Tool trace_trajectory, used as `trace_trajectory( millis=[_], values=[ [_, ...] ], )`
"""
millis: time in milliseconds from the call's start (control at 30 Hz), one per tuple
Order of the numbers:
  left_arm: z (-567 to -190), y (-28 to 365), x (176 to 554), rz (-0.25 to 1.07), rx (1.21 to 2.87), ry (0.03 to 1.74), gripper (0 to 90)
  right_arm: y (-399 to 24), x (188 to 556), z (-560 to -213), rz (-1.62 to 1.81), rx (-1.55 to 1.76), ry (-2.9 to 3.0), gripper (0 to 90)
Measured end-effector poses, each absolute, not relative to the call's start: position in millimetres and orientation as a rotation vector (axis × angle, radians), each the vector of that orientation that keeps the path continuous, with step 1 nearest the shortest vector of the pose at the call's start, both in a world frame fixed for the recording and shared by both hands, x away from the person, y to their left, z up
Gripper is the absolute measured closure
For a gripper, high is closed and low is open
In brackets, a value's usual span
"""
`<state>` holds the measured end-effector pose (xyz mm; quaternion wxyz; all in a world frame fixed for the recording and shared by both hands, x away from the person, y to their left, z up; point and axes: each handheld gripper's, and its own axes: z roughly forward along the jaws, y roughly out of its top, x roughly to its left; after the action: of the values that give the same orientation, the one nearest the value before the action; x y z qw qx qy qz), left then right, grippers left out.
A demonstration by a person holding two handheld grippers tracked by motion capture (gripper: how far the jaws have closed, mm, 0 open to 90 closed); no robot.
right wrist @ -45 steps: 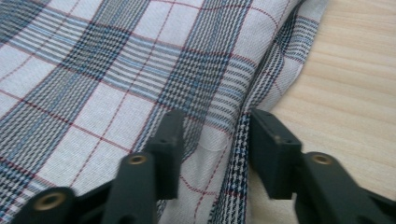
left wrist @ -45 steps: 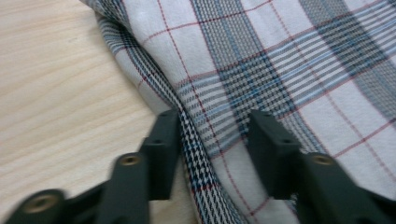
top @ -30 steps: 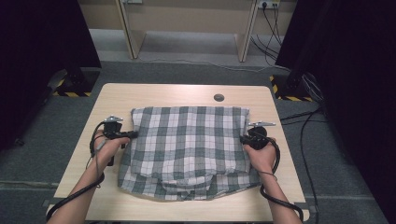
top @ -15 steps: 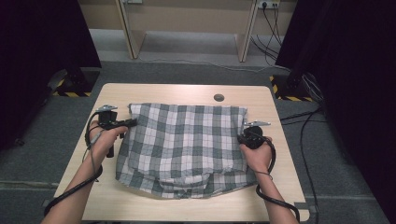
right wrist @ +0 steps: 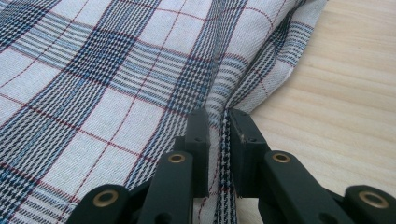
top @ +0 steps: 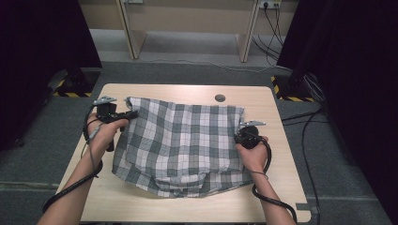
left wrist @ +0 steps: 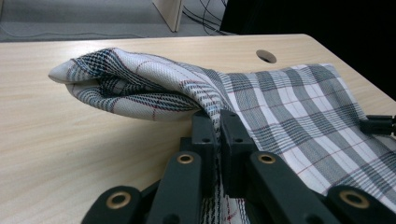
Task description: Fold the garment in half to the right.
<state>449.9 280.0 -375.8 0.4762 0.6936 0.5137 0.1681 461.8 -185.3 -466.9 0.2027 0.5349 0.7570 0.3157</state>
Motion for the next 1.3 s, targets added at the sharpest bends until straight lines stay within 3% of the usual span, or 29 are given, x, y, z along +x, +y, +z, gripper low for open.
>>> trace_trajectory(
  millis=[1300],
  values=[
    [-331,275,459,0.507,1.704,1.256,85.6,-141,476,-472,0.932,1.461,2.1,79.8]
  ],
)
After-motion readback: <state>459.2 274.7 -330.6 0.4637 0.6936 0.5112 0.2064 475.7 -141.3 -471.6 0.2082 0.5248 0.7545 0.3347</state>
